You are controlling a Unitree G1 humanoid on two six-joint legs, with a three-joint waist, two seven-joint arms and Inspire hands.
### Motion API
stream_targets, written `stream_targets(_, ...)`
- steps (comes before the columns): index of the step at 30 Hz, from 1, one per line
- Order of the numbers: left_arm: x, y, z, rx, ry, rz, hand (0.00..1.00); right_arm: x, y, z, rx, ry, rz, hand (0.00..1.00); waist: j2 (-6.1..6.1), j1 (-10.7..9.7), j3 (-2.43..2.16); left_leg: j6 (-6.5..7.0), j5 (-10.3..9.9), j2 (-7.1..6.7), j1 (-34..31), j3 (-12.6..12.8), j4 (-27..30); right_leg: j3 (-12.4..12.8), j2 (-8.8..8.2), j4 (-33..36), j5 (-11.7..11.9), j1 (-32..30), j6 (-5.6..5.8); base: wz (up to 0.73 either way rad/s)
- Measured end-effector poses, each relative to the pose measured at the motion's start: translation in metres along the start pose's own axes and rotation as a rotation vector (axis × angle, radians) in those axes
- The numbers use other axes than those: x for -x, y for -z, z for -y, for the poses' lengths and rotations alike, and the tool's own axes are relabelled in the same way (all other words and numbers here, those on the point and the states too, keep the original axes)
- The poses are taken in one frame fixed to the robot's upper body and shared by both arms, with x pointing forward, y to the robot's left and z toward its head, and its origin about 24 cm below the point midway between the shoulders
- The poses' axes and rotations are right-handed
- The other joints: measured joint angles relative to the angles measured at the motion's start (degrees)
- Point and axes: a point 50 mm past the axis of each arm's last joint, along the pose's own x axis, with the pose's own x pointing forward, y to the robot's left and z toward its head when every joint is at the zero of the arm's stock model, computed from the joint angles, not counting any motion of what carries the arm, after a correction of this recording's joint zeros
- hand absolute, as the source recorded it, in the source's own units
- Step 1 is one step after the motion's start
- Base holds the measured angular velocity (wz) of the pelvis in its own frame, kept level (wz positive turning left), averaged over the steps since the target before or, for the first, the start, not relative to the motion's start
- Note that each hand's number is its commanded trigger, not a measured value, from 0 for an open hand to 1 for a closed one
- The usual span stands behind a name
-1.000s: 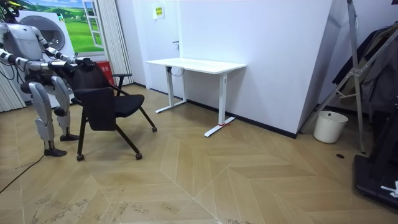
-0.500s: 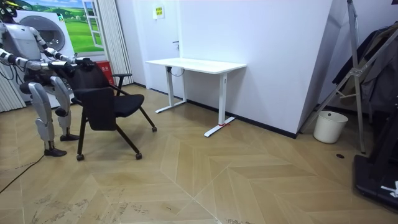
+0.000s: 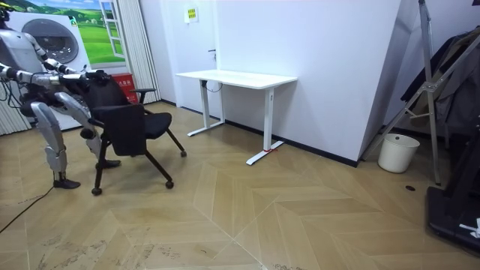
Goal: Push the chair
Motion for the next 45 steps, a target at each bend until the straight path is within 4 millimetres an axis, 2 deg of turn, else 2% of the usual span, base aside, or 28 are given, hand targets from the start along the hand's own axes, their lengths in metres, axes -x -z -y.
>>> stream_targets(1,0.001,0.0,-0.003,-0.006,-0.014,0.004,1.0,0.0,-0.001,0.002,0.004,0.011,0.006,1.0,-0.63,0.02,-0.36,0.35,1.71,-0.98,0.55,-0.04,-1.83,-0.12,-0.6,0.23,-0.28,-0.25,0.58,-0.03)
stream_targets(5,0.0,0.002,-0.009,-0.007,-0.028,0.002,1.0,-0.001,-0.003,0.007,0.036,0.036,0.027,1.0,-1.76,0.2,-0.35,1.69,3.58,-3.62,1.97,1.27,-4.07,-0.42,-3.38,0.38,-1.61,0.49,2.2,0.06)
stream_targets(6,0.0,0.002,-0.009,-0.005,-0.028,0.002,1.0,-0.001,-0.003,0.008,0.039,0.039,0.028,1.0,-1.98,0.19,-0.25,1.93,3.42,-3.91,2.15,1.64,-3.77,-0.68,-3.88,0.34,-1.7,0.94,2.22,0.11)
stream_targets(9,-0.001,0.0,-0.011,0.006,-0.037,0.007,1.0,-0.001,-0.002,0.012,0.05,0.053,0.033,1.0,-2.92,0.64,-0.46,4.28,1.19,-6.43,2.96,4.4,-1.14,-1.97,-8.21,4.35,-3.78,1.96,4.66,0.06)
stream_targets(10,-0.003,0.0,-0.013,0.013,-0.048,0.005,1.0,-0.004,-0.001,0.017,0.061,0.061,0.034,1.0,-2.38,0.83,-0.4,5.02,-0.73,-7.45,2.89,4.65,0.64,-3.61,-10.57,11.73,-4.1,-0.26,5.34,0.0)
stream_targets(11,-0.005,0.0,-0.014,0.016,-0.045,0.004,1.0,-0.006,0.0,0.018,0.066,0.056,0.031,1.0,-2.21,0.91,-0.24,5.5,-2.21,-7.99,3.23,4.73,2.63,-3.93,-13.42,21.05,-2.33,-3.35,4.95,0.06)
stream_targets(12,-0.006,0.001,-0.014,0.015,-0.043,0.004,1.0,-0.006,0.0,0.018,0.065,0.052,0.029,1.0,-2.09,0.87,-0.05,5.73,-3.16,-8.04,3.57,4.73,3.58,-3.54,-14.38,24.91,-0.58,-4.61,4.53,0.21)
stream_targets(13,-0.005,0.002,-0.013,0.011,-0.037,0.003,1.0,-0.006,0.0,0.016,0.06,0.042,0.025,1.0,-1.22,0.44,0.47,6.18,-5.01,-7.77,4.47,3.79,5.09,-3.22,-15.61,30.98,4.19,-6.46,3.08,0.33)
stream_targets(14,-0.005,0.003,-0.013,0.006,-0.026,0.004,1.0,-0.006,-0.001,0.012,0.051,0.033,0.023,1.0,-0.7,0.06,0.52,6.44,-6.67,-7.78,5.59,2.14,5.81,-2.56,-16.07,34.95,9.67,-7.56,2.21,0.32)
stream_targets(15,-0.004,0.003,-0.013,0.004,-0.023,0.005,1.0,-0.006,-0.002,0.011,0.046,0.029,0.023,1.0,-0.47,0.05,0.62,6.76,-7.29,-7.86,6.39,1.57,5.77,-1.69,-16.0,36.29,12.11,-8.5,2.31,0.24)
stream_targets(16,-0.004,0.004,-0.014,-0.002,-0.023,0.007,1.0,-0.006,-0.002,0.01,0.041,0.029,0.025,1.0,-0.15,0.23,0.68,7.55,-8.52,-7.93,7.58,0.9,5.58,0.12,-15.55,38.3,12.79,-9.95,2.83,0.11)
stream_targets(18,-0.005,0.007,-0.016,-0.01,-0.034,0.005,1.0,-0.009,-0.006,0.013,0.04,0.044,0.027,1.0,0.97,0.4,0.82,7.88,-9.65,-7.67,8.33,0.01,5.28,1.66,-13.37,39.95,8.86,-14.08,3.23,0.17)
stream_targets(20,-0.004,0.011,-0.018,-0.013,-0.038,0.002,1.0,-0.011,-0.011,0.014,0.041,0.052,0.036,1.0,1.29,1.05,1.05,7.56,-10.21,-7.83,10.48,-0.47,3.77,2.9,-9.91,35.95,5.22,-19.89,3.41,0.18)
stream_targets(22,-0.002,0.014,-0.018,-0.013,-0.035,0.003,1.0,-0.012,-0.013,0.013,0.042,0.047,0.04,1.0,1.48,0.62,1.15,7.44,-11.1,-7.83,12.23,-2.09,3.35,2.77,-7.16,27.31,4.65,-22.31,3.53,0.47)
stream_targets(25,-0.001,0.015,-0.018,-0.014,-0.034,0.002,1.0,-0.012,-0.015,0.012,0.041,0.047,0.047,1.0,1.36,-0.05,0.98,6.73,-13.58,-7.96,14.64,-5.5,3.4,3.33,-3.45,7.83,8.04,-23.78,2.31,0.65)
stream_targets(26,-0.001,0.014,-0.017,-0.011,-0.031,0.007,1.0,-0.012,-0.012,0.012,0.042,0.037,0.039,1.0,0.98,-0.32,0.23,6.3,-14.57,-8.2,15.6,-7.35,3.44,4.1,-2.23,1.61,11.17,-23.46,1.91,0.68)
stream_targets(27,-0.001,0.013,-0.017,-0.016,-0.033,0.01,1.0,-0.012,-0.011,0.012,0.042,0.033,0.04,1.0,0.65,-0.31,0.24,6.1,-15.06,-8.5,16.18,-8.06,3.4,4.84,-1.94,-0.93,13.25,-23.09,1.52,0.68)
stream_targets(28,0.001,0.014,-0.016,-0.014,-0.035,0.0,1.0,-0.011,-0.011,0.013,0.043,0.037,0.05,1.0,0.41,-0.36,-0.54,5.36,-16.33,-8.36,17.36,-9.17,3.49,5.54,-1.17,-1.45,17.01,-21.45,-0.31,0.55)
stream_targets(29,0.002,0.015,-0.014,-0.005,-0.028,-0.01,1.0,-0.012,-0.012,0.015,0.048,0.03,0.054,1.0,1.29,-0.36,-0.8,4.26,-17.2,-7.35,18.55,-8.87,3.4,4.99,-0.31,-1.18,17.86,-20.02,-1.5,0.56)
stream_targets(30,0.002,0.015,-0.014,-0.002,-0.028,-0.011,1.0,-0.012,-0.012,0.015,0.05,0.03,0.054,1.0,1.35,-0.48,-0.72,3.7,-17.51,-6.67,19.11,-8.16,3.16,4.6,-0.04,-0.82,18.62,-19.53,-2.05,0.59)
stream_targets(32,0.001,0.014,-0.016,0.004,-0.042,-0.024,1.0,-0.016,-0.01,0.021,0.065,0.03,0.061,1.0,2.24,-0.15,-0.61,2.38,-17.87,-4.03,21.6,-3.85,0.62,2.32,1.05,1.47,15.62,-18.36,-3.1,0.45)
stream_targets(35,-0.002,0.014,-0.02,0.001,-0.064,-0.033,1.0,-0.023,-0.01,0.028,0.079,0.029,0.071,1.0,2.07,0.29,-0.44,1.27,-17.59,-2.75,23.06,-2.87,-0.1,1.0,1.61,4.46,11.7,-18.24,-3.59,0.26)
stream_targets(36,-0.002,0.015,-0.02,0.001,-0.067,-0.037,1.0,-0.024,-0.011,0.03,0.08,0.03,0.073,1.0,2.06,0.44,-0.44,1.03,-17.72,-2.31,22.9,-2.75,1.98,0.45,1.52,5.41,9.87,-17.74,-3.78,0.29)
stream_targets(38,0.0,0.016,-0.018,0.006,-0.058,-0.043,1.0,-0.024,-0.012,0.028,0.077,0.021,0.079,1.0,1.76,1.75,-0.18,-0.26,-17.06,-0.81,19.91,-2.14,13.61,0.12,1.42,6.49,7.05,-15.38,-4.14,0.11)
stream_targets(39,0.001,0.016,-0.017,0.006,-0.054,-0.045,1.0,-0.023,-0.012,0.028,0.077,0.018,0.081,1.0,1.72,2.0,-0.16,-1.37,-16.35,-0.27,18.59,-2.18,17.27,0.02,1.58,6.62,6.44,-14.58,-4.24,0.0)
stream_targets(40,0.004,0.017,-0.015,0.007,-0.046,-0.048,1.0,-0.023,-0.013,0.025,0.073,0.004,0.087,1.0,1.68,2.17,-0.13,-2.39,-14.0,0.8,16.42,-2.14,23.64,-0.35,1.92,6.58,5.28,-12.78,-4.39,0.13)
stream_targets(43,0.008,0.017,-0.013,0.004,-0.036,-0.051,1.0,-0.021,-0.015,0.02,0.057,-0.007,0.095,1.0,0.7,2.7,0.44,-1.91,-6.84,1.5,13.98,-2.85,32.24,-0.49,2.07,5.9,2.98,-8.65,-4.62,0.15)
stream_targets(45,0.006,0.016,-0.016,0.001,-0.049,-0.047,1.0,-0.022,-0.013,0.022,0.056,0.001,0.093,1.0,0.26,2.8,0.62,-1.89,-7.48,2.18,11.45,-2.86,34.43,-0.44,2.34,5.24,2.22,-7.78,-4.72,0.09)
